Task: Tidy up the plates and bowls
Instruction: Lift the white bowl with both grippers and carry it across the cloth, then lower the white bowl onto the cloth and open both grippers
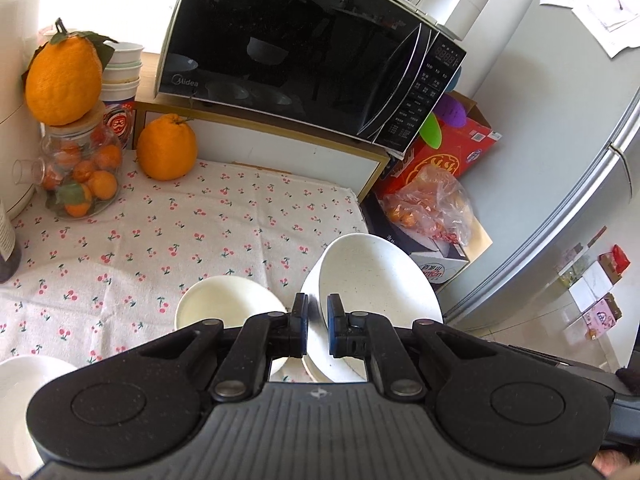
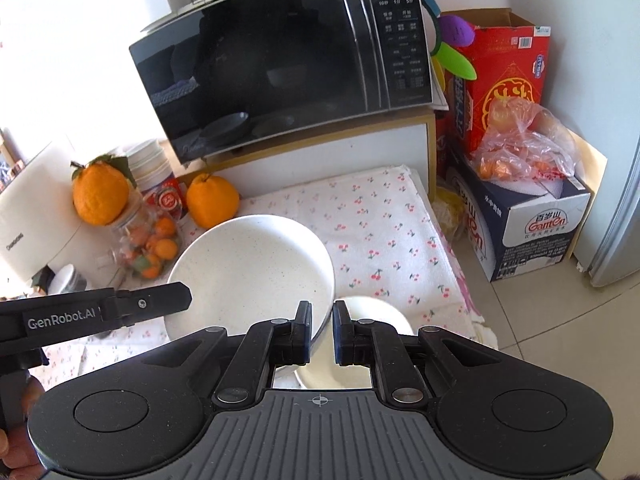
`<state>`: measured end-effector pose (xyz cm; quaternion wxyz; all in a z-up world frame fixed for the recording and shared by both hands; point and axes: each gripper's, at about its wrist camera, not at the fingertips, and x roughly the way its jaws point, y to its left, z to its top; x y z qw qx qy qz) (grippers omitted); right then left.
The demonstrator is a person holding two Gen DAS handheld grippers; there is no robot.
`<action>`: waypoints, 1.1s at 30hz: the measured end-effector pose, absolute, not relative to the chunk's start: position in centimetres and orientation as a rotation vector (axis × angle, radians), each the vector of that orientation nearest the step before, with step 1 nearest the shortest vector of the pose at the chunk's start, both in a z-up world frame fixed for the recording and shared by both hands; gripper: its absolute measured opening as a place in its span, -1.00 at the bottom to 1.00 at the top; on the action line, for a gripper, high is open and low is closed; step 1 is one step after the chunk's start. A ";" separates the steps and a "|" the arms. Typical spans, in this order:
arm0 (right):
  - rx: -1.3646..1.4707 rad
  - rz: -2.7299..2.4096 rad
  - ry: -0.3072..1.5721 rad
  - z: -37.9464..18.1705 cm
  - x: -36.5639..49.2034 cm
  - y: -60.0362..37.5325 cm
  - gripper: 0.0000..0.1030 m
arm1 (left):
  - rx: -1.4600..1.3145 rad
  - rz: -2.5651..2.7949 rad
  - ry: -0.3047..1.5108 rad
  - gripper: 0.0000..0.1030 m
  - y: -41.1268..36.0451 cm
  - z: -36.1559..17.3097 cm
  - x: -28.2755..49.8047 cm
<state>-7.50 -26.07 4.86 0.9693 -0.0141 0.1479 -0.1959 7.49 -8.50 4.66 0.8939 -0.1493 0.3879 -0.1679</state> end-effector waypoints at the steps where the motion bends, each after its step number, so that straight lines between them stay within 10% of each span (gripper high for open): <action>1: -0.032 -0.393 0.309 4.4 -7.6 -25.8 -0.77 | -0.312 -0.346 0.812 -0.84 -8.2 4.4 7.1; 33: -0.036 -0.382 0.671 -5.0 -5.2 -26.0 -0.71 | -0.201 -0.277 1.070 -0.84 -6.5 -4.0 3.4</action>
